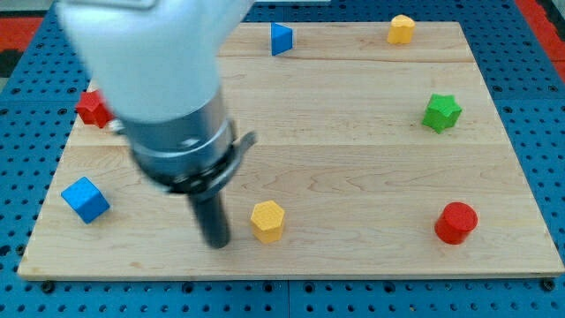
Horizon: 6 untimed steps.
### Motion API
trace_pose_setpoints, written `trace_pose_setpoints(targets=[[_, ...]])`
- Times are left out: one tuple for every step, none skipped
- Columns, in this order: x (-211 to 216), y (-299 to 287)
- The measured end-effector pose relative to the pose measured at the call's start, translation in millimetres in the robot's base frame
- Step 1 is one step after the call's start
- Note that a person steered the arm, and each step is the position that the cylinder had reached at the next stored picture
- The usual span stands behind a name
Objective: Move the yellow hexagon left to the red circle
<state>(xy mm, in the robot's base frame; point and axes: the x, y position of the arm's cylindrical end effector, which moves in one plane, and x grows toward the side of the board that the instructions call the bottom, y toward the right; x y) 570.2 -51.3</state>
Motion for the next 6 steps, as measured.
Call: trace_pose_setpoints(targets=[[1, 54], [6, 38], [-25, 21], [-29, 42], [-38, 56], [-50, 100]])
